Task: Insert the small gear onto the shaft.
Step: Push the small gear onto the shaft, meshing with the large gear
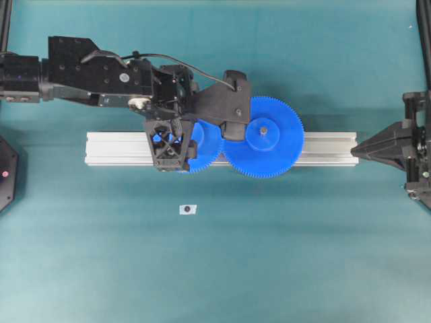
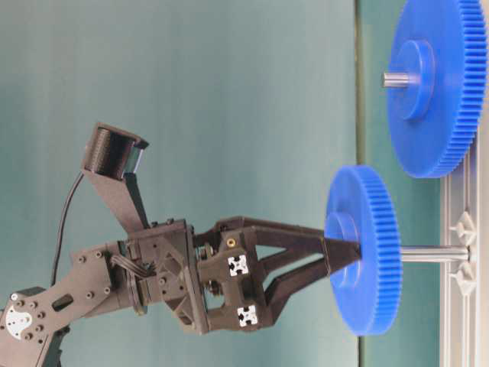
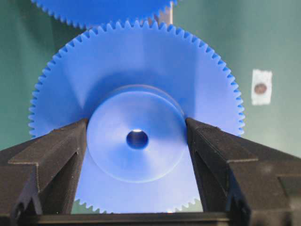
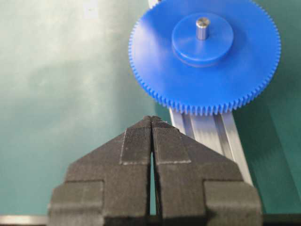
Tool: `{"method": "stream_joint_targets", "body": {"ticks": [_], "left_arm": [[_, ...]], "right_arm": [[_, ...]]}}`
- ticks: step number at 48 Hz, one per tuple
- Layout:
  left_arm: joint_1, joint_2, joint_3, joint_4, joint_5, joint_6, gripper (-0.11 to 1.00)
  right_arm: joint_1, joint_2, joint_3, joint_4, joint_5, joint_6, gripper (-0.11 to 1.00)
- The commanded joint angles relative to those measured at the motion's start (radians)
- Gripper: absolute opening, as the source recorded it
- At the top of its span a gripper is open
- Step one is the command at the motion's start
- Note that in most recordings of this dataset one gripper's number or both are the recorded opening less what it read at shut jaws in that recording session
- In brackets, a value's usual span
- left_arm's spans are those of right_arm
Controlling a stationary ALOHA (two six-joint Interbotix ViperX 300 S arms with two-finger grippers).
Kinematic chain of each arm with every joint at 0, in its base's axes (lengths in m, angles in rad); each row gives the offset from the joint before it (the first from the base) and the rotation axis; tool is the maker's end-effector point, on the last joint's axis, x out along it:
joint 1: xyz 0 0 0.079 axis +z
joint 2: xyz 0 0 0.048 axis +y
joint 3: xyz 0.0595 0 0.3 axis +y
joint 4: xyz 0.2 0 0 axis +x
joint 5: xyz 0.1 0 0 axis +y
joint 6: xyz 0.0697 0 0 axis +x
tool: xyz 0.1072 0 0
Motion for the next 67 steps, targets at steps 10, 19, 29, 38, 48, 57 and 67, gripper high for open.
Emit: {"method": "stream_joint_targets", "body": {"ticks": [10, 19, 29, 38, 48, 57, 67], "left_arm": [[0.003, 0.011, 0.002, 0.005, -0.032, -0.008, 0.69], [0.003, 0.012, 0.028, 0.002, -0.034, -0.011, 0.69], [0.002, 0.011, 0.043, 0.002, -0.034, -0.015, 0.69], [0.002, 0.006, 0.043, 0.005, -0.026, -0.017, 0.69], [-0.008, -0.002, 0.044, 0.002, -0.006, -0.017, 0.69], [-0.018, -0.005, 0.063, 0.002, 0.005, -0.017, 0.69], [-0.032, 0.000, 0.060, 0.005, -0.005, -0.015, 0.69]], "right_arm": [[-0.003, 0.005, -0.009, 0.002, -0.003, 0.009, -0.01], [-0.003, 0.005, -0.009, 0.002, -0.005, 0.009, -0.01], [-0.003, 0.005, -0.006, 0.002, -0.005, 0.009, -0.01], [-0.003, 0.005, -0.006, 0.002, -0.005, 0.011, -0.01], [-0.003, 0.005, -0.005, 0.002, -0.003, 0.011, -0.01], [-0.003, 0.005, -0.006, 0.002, -0.005, 0.011, -0.01], [-0.003, 0.005, -0.006, 0.002, -0.005, 0.011, -0.01]]}}
